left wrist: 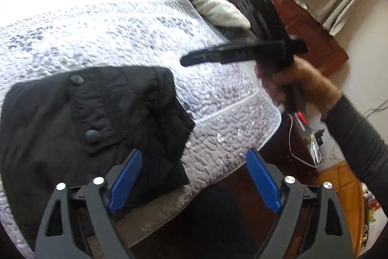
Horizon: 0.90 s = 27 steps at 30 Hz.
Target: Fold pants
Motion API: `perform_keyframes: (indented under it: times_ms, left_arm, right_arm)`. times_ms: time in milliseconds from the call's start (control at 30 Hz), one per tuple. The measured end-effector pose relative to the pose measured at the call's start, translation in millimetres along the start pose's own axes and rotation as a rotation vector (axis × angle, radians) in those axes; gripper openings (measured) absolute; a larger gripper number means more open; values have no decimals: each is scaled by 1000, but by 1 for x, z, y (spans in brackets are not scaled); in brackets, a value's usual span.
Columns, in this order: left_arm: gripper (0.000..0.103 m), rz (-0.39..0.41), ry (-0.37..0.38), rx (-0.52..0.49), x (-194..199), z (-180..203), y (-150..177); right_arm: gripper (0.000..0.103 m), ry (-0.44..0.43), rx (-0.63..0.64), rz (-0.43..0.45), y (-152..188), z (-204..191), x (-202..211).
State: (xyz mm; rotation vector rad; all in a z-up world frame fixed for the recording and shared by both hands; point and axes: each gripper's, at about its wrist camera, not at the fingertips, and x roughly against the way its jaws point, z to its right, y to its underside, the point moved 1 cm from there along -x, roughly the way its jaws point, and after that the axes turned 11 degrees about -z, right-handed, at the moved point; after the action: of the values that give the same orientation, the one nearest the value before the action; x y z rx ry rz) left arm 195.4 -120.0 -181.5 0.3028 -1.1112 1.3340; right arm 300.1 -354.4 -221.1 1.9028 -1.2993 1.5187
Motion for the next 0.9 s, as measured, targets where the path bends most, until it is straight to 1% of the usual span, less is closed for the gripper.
perform_keyframes:
  times_ms: [67,133,167,200,267,300,333,367,433,467,533,567,633,667,700,767,800,833,867,900]
  left_arm:
    - [92,83,-39,58,26,-29,4]
    - [92,115,-83,156,40,-67,3]
    - [92,125,-87,204,45,-85,3]
    - [92,129,-106,252,48,-102,4]
    - [92,107,-138,318,46,-131,7]
    - [92,95,-158,343,42,-141,9]
    - [92,70,-174,362,36,-151,12]
    - [92,35,-181,375,27,-160,15]
    - [90,27,-193,370,26,-174,23]
    - [90,30,-198,361,26,-175,25]
    - [90,51,-174,353,31,-174,27]
    - [90,70,-151,357,37,-174,28]
    - [91,116,-133,368,46,-172,32]
    - [91,142,-127,375,52,-172,34]
    - [92,163,-120,383,58,-173,36]
    - [92,175,-112,403,64,-175,41]
    - [92,175,-112,409,66,-177,42]
    - [92,176,-116,413,68,-179,46]
    - [92,179,-120,414,71,-181,48]
    - [92,181,-123,416,75,-184,52]
  right_arm:
    - [39,-130,-48,70,-3,-10,-7]
    - [39,-242,-116,136,-5,-14,-22]
    - [39,-277,-154,154,-7,-11,-32]
    - [39,-293,-199,169,-5,-8,-41]
    - [36,-322,-300,177,8,9,-63]
    - [31,-301,-343,166,19,17,-74]
    - [16,-290,-374,150,31,24,-83]
    - [15,-287,-407,141,43,29,-90]
    - [15,-281,-465,142,63,34,-91]
    - [15,-265,-482,162,70,31,-82]
    - [23,-244,-490,224,79,20,-61]
    - [23,-250,-486,262,81,10,-50]
    - [24,-280,-441,324,83,-20,-38]
    - [25,-292,-414,342,82,-34,-37]
    - [31,-304,-389,353,81,-49,-41]
    - [31,-282,-358,335,81,-73,-57]
    - [31,-262,-349,302,80,-81,-71]
    - [27,-220,-352,253,81,-86,-87]
    - [22,-140,-350,183,82,-89,-106]
    - [7,-89,-350,164,89,-85,-115]
